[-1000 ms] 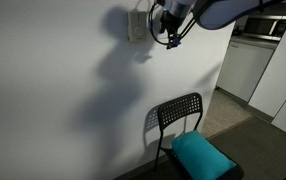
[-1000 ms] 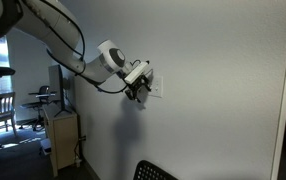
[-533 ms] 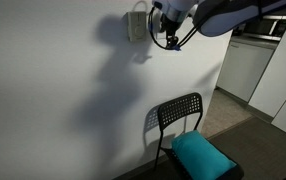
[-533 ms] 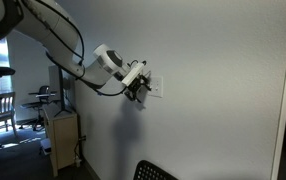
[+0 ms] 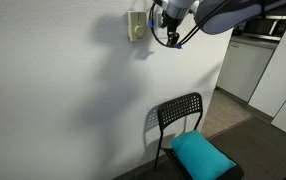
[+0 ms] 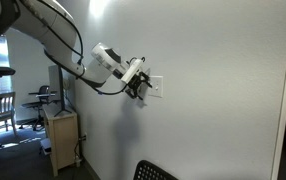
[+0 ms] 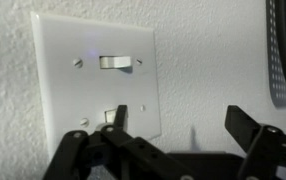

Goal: Turn on the light

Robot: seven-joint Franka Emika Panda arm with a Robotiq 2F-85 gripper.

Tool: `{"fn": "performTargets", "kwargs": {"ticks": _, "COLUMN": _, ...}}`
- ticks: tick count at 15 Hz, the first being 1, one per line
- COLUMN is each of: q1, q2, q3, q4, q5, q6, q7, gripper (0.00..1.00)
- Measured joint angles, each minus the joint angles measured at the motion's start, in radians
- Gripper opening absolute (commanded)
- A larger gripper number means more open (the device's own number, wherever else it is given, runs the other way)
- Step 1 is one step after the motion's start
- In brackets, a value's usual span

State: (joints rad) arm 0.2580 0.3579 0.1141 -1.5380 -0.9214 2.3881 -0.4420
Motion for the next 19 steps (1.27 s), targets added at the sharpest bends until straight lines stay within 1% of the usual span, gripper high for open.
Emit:
{"fn": "performTargets", "kwargs": {"ticks": 7, "q1": 0.000, "q2": -0.002, "q3": 0.002, "q4": 0.001, "q5": 0.007, "q6": -0.014, "q7": -0.001, "gripper": 1.00}}
{"fn": "performTargets", "kwargs": {"ticks": 9, "q1": -0.006, "q2": -0.017, "q3": 0.012, "q4": 0.001, "q5": 0.060, "q6": -0.044, "q7": -0.026, "gripper": 1.00}}
{"fn": "performTargets", "kwargs": {"ticks": 13, "q1": -0.014, "q2": -0.090, "q3": 0.047, "q4": -0.011, "q5": 0.214, "q6": -0.117, "q7": -0.114, "gripper": 1.00}}
{"fn": "performTargets", "kwargs": {"ticks": 19, "q1": -0.014, "q2": -0.196, "q3": 0.077, "q4": -0.034, "q5": 0.375, "q6": -0.218, "q7": -0.158, "gripper": 1.00}}
